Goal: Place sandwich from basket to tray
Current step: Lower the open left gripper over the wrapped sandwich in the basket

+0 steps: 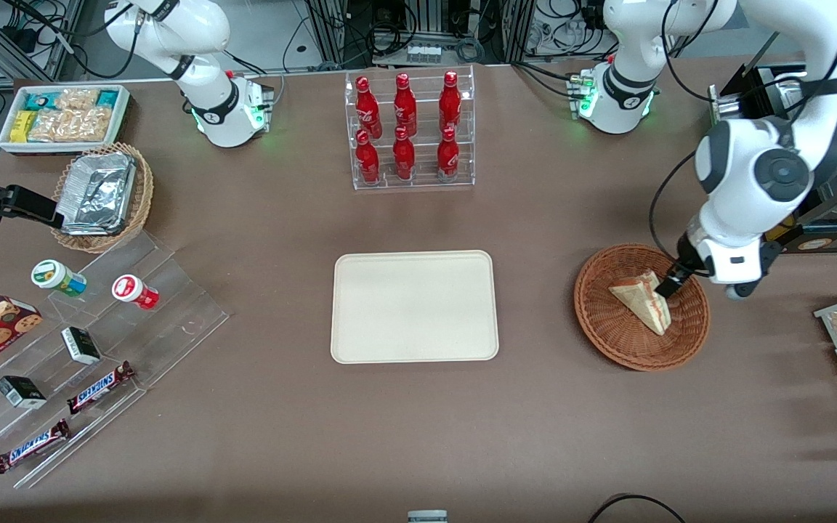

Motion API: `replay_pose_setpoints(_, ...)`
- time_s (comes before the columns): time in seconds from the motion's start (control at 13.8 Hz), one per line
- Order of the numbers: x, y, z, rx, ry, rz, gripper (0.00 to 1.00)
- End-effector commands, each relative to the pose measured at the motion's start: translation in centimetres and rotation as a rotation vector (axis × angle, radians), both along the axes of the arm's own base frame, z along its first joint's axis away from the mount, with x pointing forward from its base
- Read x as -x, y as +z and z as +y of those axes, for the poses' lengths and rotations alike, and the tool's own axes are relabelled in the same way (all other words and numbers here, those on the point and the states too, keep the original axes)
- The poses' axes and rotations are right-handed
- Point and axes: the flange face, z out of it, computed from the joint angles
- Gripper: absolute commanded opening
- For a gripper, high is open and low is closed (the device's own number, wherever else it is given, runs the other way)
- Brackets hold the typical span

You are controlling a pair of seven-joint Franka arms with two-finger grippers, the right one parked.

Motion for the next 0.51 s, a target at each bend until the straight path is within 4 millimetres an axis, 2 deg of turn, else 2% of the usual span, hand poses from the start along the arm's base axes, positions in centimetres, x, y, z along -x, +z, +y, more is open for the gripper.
replay_pose_setpoints(0.0,0.5,-1.7,-0.7,0.007,0.013,-0.026,1.0)
replay_pose_setpoints(0.44,2.1,-6.0,-0.3,0.016,0.009,-0.04,1.0)
